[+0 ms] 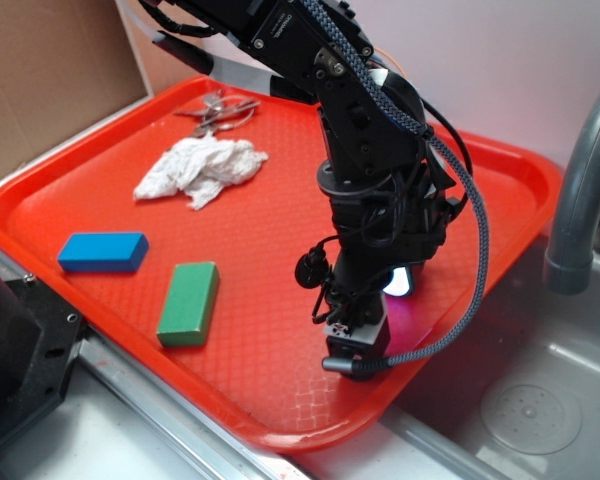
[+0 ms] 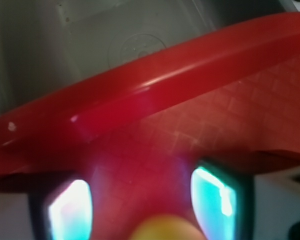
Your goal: Grab the yellow duck.
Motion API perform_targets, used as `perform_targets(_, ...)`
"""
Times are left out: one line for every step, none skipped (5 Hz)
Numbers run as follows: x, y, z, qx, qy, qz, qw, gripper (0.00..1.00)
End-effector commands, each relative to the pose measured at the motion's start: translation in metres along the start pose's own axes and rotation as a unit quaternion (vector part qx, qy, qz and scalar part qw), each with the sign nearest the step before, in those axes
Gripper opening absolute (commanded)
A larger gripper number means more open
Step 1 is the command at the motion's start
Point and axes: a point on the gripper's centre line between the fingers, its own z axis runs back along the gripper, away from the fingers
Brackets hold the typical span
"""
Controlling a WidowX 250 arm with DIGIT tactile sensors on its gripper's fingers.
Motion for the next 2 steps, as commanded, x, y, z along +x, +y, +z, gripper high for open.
perform_targets(-0.023,-0.028,0.037,0.0,0.023,0.066,0.998,0.6)
perform_targets(-0.033,-0.027,0.06,0.026,0.017,0.104,0.994,1.0)
